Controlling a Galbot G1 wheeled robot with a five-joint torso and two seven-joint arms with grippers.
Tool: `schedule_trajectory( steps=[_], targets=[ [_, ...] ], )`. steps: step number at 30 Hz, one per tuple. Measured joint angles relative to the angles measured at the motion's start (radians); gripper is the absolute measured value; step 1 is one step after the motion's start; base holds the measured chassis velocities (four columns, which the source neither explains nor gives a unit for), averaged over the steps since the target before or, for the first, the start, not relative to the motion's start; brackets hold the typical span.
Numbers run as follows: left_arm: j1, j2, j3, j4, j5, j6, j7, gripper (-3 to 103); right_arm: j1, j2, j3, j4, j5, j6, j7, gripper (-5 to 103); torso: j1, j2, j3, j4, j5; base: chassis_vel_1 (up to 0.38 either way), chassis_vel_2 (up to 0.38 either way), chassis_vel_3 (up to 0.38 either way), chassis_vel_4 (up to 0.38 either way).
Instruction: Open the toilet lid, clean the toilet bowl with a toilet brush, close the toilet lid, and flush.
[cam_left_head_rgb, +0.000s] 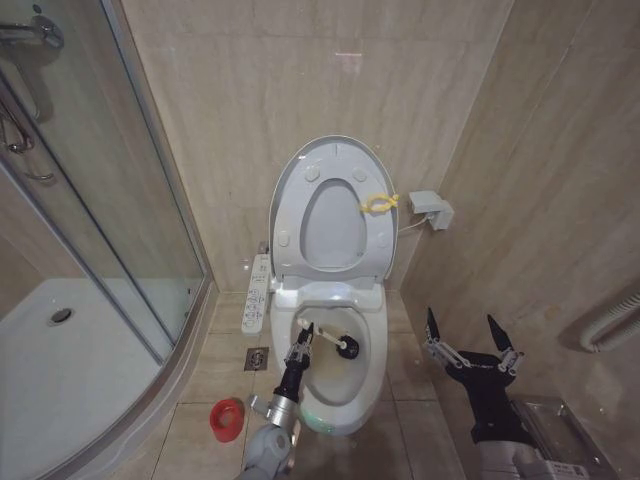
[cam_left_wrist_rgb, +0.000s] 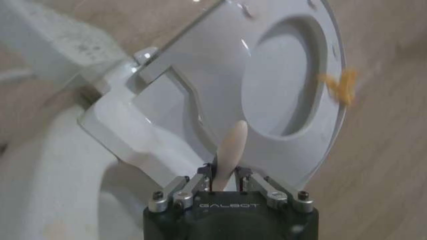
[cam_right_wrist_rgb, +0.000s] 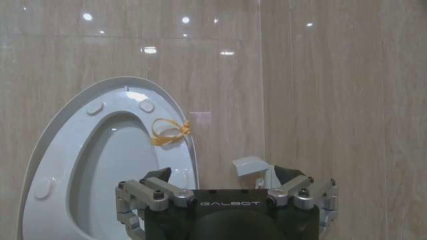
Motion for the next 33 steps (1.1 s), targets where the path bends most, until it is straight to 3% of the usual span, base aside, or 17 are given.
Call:
schedule_trajectory(
  steps=[2, 5, 7, 8, 12, 14, 19, 22, 23, 25, 27, 30, 32, 33],
  targets=[
    [-0.014, -0.01, -0.001, 0.024, 0.074, -0.028, -0.034, 22, 0.0, 0.0, 0.0, 0.0, 0.0, 0.0, 0.0, 100, 0.0, 0.0, 0.0, 0.0002, 0.0, 0.0, 0.0, 0.0, 0.0],
    [-0.018, -0.017, 0.001, 0.024, 0.072, -0.03, -0.039, 22, 0.0, 0.0, 0.0, 0.0, 0.0, 0.0, 0.0, 100, 0.0, 0.0, 0.0, -0.0002, 0.0, 0.0, 0.0, 0.0, 0.0],
    [-0.017, -0.023, 0.011, 0.005, -0.008, -0.023, -0.02, 20, 0.0, 0.0, 0.0, 0.0, 0.0, 0.0, 0.0, 100, 0.0, 0.0, 0.0, -0.0009, -0.0003, 0.0, 0.0, 0.0, 0.0],
    [-0.017, -0.023, 0.011, 0.005, -0.008, -0.023, -0.02, 20, 0.0, 0.0, 0.0, 0.0, 0.0, 0.0, 0.0, 100, 0.0, 0.0, 0.0, -0.0009, -0.0003, 0.0, 0.0, 0.0, 0.0],
    [0.001, -0.023, 0.023, -0.071, -0.239, 0.032, 0.031, 20, 0.0, 0.0, 0.0, 0.0, 0.0, 0.0, 0.0, 100, 0.0, 0.0, 0.0, -0.0009, -0.0002, 0.0, 0.0, 0.0, 0.0],
    [0.001, -0.023, 0.022, -0.072, -0.25, 0.037, 0.04, 20, 0.0, 0.0, 0.0, 0.0, 0.0, 0.0, 0.0, 100, 0.0, 0.0, 0.0, -0.0009, -0.0002, 0.0, 0.0, 0.0, 0.0],
    [-0.009, -0.016, 0.01, -0.017, -0.141, 0.024, 0.06, 22, 0.0, 0.0, 0.0, 0.0, 0.0, 0.0, 0.0, 100, 0.0, 0.0, 0.0, -0.0004, -0.0002, 0.0, 0.0, 0.0, 0.0],
    [-0.024, -0.04, -0.007, 0.041, 0.055, -0.043, 0.023, 22, 0.0, 0.0, 0.0, 0.0, 0.0, 0.0, 0.0, 100, 0.0, 0.0, 0.0, 0.0002, -0.0001, 0.0, 0.0, 0.0, 0.0],
    [-0.024, -0.04, -0.007, 0.041, 0.055, -0.043, 0.023, 22, 0.0, 0.0, 0.0, 0.0, 0.0, 0.0, 0.0, 100, 0.0, 0.0, 0.0, 0.0002, -0.0001, 0.0, 0.0, 0.0, 0.0],
    [-0.037, -0.072, -0.011, 0.066, 0.146, -0.079, -0.01, 22, 0.0, 0.0, 0.0, 0.0, 0.0, 0.0, 0.0, 100, 0.0, 0.0, 0.0, -0.0004, -0.0002, 0.0, 0.0, 0.0, 0.0],
    [-0.042, -0.084, -0.011, 0.071, 0.154, -0.085, -0.016, 22, 0.0, 0.0, 0.0, 0.0, 0.0, 0.0, 0.0, 100, 0.0, 0.0, 0.0, -0.0004, -0.0002, 0.0, 0.0, 0.0, 0.0],
    [-0.046, -0.091, 0.002, 0.054, 0.045, -0.07, -0.005, 20, 0.0, 0.0, 0.0, 0.0, 0.0, 0.0, 0.0, 100, 0.0, 0.0, 0.0, -0.0007, -0.0001, 0.0, 0.0, 0.0, 0.0],
    [-0.046, -0.091, 0.003, 0.052, 0.039, -0.068, -0.004, 20, 0.0, 0.0, 0.0, 0.0, 0.0, 0.0, 0.0, 100, 0.0, 0.0, 0.0, -0.0007, -0.0001, 0.0, 0.0, 0.0, 0.0],
    [-0.036, -0.088, 0.015, -0.012, -0.146, -0.01, 0.014, 20, 0.0, 0.0, 0.0, 0.0, 0.0, 0.0, 0.0, 100, 0.0, 0.0, 0.001, -0.0006, -0.0002, 0.0, 0.0, 0.0, 0.0]
  ],
)
